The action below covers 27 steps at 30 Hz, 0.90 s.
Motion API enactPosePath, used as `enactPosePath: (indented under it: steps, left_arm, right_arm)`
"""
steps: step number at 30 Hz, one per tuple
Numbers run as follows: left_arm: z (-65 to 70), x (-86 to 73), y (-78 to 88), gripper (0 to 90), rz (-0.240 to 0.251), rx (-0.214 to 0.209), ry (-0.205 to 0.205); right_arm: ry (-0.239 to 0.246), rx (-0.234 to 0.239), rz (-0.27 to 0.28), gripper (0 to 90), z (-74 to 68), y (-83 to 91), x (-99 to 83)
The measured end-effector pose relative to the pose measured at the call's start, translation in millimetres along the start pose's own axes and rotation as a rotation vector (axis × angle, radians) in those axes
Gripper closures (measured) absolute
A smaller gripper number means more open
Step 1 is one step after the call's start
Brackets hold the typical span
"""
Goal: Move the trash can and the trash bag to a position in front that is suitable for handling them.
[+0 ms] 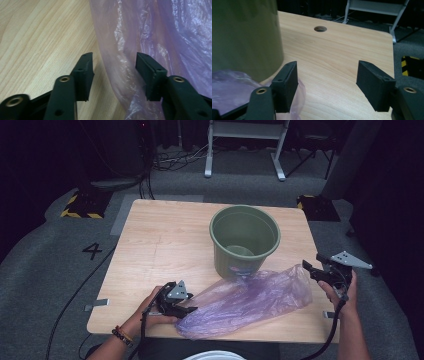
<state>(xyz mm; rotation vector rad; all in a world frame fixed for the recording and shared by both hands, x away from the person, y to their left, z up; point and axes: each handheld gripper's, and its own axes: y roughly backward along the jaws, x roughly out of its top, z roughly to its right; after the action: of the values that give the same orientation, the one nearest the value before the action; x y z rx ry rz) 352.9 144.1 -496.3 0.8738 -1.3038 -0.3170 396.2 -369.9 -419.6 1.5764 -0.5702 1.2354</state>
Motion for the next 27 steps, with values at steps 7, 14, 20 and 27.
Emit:
enactPosePath:
  steps: [7,14,20,27]
  left_arm:
    - [-1.1,-1.9,-0.4,51.7,0.016,0.003,0.002]
    - [-1.3,-6.0,-0.6,51.8,0.046,0.007,0.006]
    - [-1.5,-4.3,-3.8,50.9,0.057,0.027,0.023]
    - [-3.3,-2.3,-5.7,50.7,0.058,0.027,0.023]
  right_arm:
    - [0.130,0.070,0.001,27.4,-43.4,20.8,15.1]
    - [0.207,0.106,0.090,23.8,-75.6,52.3,11.6]
    - [0.263,0.352,-0.003,21.7,-124.5,27.2,-23.2]
    - [0.295,0.535,-0.111,20.7,-155.7,-4.3,-57.6]
